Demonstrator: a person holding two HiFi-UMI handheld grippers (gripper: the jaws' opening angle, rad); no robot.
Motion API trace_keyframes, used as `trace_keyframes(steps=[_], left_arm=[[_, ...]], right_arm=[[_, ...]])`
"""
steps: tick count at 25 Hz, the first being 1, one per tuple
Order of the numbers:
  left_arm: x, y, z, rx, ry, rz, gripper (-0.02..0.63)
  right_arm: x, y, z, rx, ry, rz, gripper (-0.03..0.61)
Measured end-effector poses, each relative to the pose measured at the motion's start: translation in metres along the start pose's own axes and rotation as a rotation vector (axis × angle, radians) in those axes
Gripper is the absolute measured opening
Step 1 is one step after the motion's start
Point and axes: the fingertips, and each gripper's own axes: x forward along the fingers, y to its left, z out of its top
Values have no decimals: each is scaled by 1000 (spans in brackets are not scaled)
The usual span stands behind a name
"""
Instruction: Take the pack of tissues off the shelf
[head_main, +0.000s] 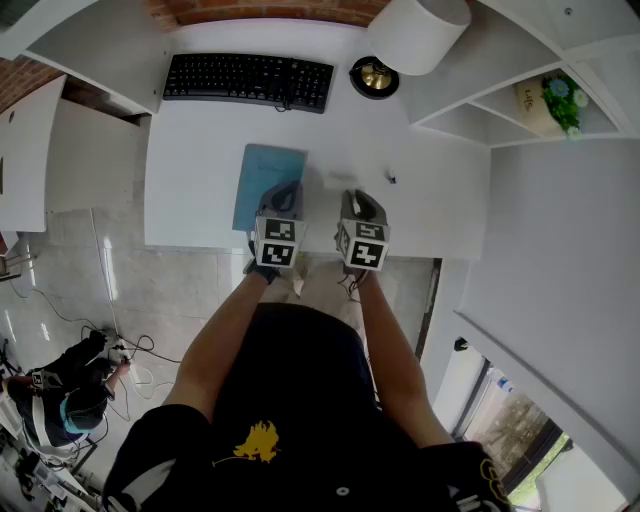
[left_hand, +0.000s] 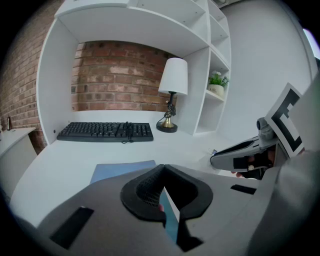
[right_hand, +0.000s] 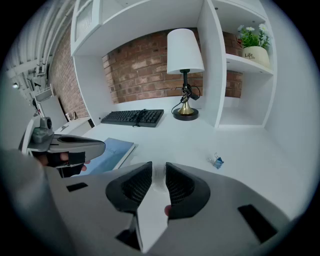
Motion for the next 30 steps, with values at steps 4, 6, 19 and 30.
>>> trace_keyframes(steps=[4,6,19,30], left_arm=[[0,1,3,6,-4,0,17],[-1,1,3,5,-4,-1,17],[-8,2,6,12,-10,1,17],[-11,-3,5,21,-10,-7,17]], right_arm=[[1,0,1,-13,3,-5,80],[0,1,2,-24,4,-8,105],[-9,0,5,-45,13,-15,184],[-13,1,10,-48,-15,-16,130]])
